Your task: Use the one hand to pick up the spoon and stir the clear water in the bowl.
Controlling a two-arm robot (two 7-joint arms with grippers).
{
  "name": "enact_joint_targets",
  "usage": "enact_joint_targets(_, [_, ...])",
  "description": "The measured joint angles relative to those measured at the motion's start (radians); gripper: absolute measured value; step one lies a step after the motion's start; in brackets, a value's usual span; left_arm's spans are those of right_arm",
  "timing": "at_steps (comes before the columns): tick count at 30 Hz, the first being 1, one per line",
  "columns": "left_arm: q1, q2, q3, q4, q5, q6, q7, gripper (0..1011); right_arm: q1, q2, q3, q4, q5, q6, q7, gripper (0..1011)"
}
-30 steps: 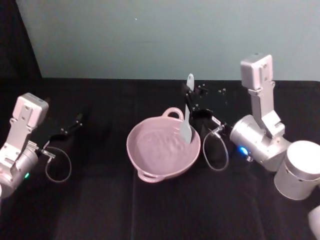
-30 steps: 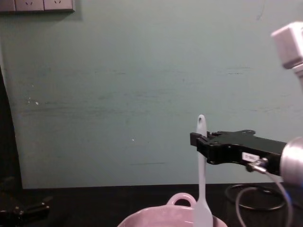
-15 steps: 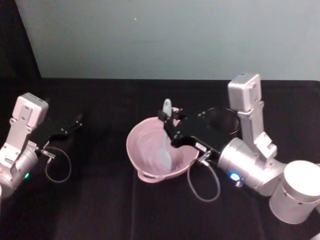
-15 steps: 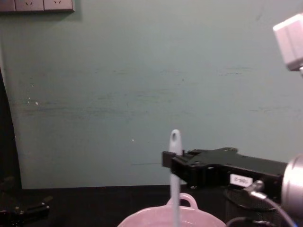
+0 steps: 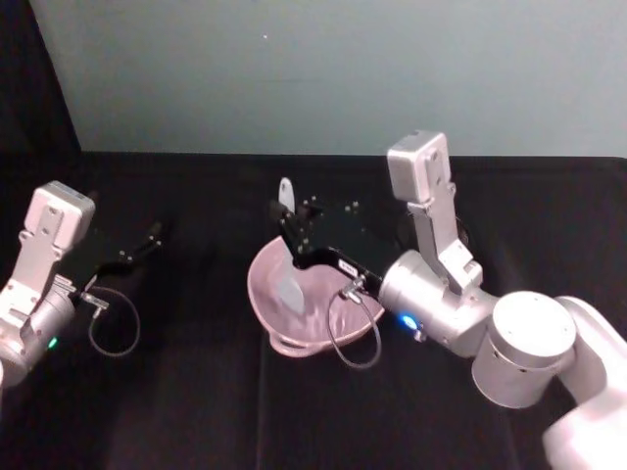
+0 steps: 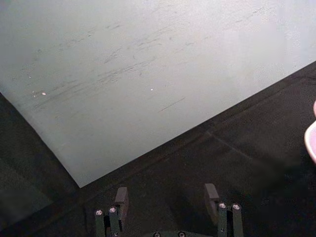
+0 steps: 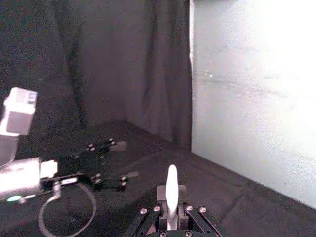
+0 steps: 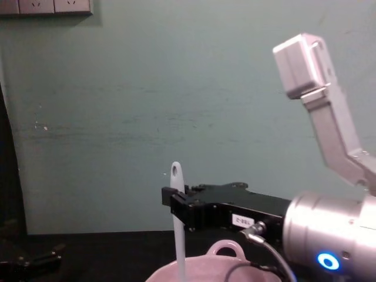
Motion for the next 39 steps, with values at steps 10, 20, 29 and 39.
enact_joint_targets(10, [0.0,0.0,0.0,0.0,0.0,0.0,0.0,1011,0.071,-0.059,0.032,0.134,-0.052,-0.064,-0.061,119])
enact_joint_targets(20, [0.0,0.0,0.0,0.0,0.0,0.0,0.0,1011,0.062,-0.044,0.088,0.119,-0.084,-0.05,-0.086,119])
enact_joint_targets(29, [0.0,0.0,0.0,0.0,0.0,0.0,0.0,1011,-0.014,0.006,0.122,-0.003,-0.062,0.032,-0.062,120])
enact_joint_targets(39, [0.0,0.0,0.0,0.0,0.0,0.0,0.0,1011,-0.095,0.039,0.105,-0.136,0.023,0.102,-0.006,120])
